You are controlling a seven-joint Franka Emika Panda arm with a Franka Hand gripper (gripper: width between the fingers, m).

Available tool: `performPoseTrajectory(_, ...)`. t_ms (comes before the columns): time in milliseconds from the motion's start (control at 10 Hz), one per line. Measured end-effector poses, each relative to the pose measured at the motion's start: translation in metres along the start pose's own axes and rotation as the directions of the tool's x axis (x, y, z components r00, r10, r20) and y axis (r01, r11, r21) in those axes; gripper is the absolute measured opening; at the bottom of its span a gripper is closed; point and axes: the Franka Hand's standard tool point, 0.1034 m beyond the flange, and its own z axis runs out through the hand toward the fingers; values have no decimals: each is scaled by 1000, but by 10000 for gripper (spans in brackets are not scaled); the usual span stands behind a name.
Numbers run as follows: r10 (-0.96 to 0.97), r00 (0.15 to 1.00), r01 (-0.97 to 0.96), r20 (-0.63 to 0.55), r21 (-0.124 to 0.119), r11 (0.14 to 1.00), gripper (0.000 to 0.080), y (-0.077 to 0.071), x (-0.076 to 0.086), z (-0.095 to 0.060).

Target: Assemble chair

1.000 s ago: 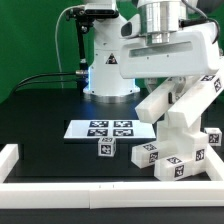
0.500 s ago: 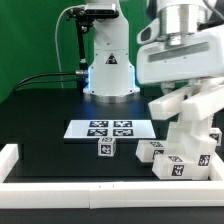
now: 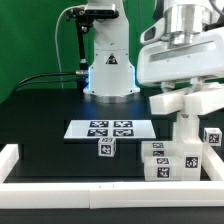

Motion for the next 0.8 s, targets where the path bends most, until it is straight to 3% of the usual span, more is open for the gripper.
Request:
performPoseTrajectory(200, 19, 1000, -19, -20, -10, 1000, 284, 12, 18, 3)
performPoseTrajectory(400, 84, 996, -83, -30, 16, 996, 284, 16, 30, -6)
performPoseTrajectory(800, 52, 998, -52, -43, -11, 999, 284, 27, 37, 3)
